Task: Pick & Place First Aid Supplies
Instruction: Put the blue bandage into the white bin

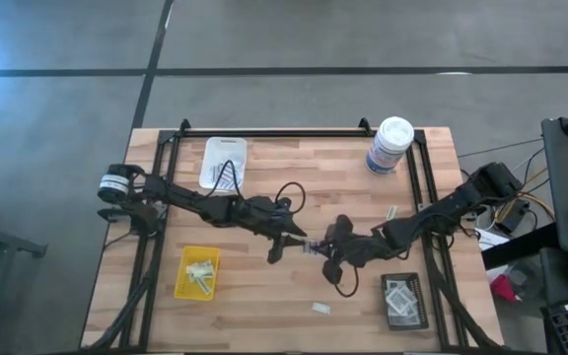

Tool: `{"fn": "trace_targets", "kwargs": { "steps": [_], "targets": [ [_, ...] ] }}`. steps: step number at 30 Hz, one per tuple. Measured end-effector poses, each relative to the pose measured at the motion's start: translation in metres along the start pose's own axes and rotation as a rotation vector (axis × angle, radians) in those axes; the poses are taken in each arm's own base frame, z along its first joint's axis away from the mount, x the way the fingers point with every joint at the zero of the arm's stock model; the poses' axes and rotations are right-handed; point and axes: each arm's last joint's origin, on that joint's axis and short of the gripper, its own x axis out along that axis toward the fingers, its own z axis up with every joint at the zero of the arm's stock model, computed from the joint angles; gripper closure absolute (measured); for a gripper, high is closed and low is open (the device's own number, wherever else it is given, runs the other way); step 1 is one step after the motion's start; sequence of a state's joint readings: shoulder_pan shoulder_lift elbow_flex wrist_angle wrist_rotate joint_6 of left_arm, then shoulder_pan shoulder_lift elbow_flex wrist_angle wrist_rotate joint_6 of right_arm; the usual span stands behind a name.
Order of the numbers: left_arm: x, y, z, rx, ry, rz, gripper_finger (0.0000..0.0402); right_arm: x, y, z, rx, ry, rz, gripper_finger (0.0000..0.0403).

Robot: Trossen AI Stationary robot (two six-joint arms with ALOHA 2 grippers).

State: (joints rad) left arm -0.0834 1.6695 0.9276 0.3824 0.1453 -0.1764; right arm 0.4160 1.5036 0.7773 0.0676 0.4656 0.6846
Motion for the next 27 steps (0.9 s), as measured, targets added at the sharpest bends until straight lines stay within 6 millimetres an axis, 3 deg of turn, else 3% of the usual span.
{"fn": "trace_targets", "kwargs": {
  "steps": [9, 23, 27],
  "targets": [
    [0.0, -0.0011, 0.0005, 0.024, -0.001, -0.035, 0.0295, 0.0015, -0.0028, 0.0018, 0.005, -0.006, -0.016, 0.0394],
    [-0.0001, -0.001, 0.0001, 0.057, -0.001, -0.04, 0.0396, 0.0021, -0.004, 0.0027, 0.018, -0.008, -0.021, 0.0394],
    [-0.0007, -0.0002, -0.005, 0.055, 0.012, -0.038, 0.0396, 0.0024, -0.0042, 0.0024, 0.017, -0.006, -0.023, 0.0394]
  ]
}}
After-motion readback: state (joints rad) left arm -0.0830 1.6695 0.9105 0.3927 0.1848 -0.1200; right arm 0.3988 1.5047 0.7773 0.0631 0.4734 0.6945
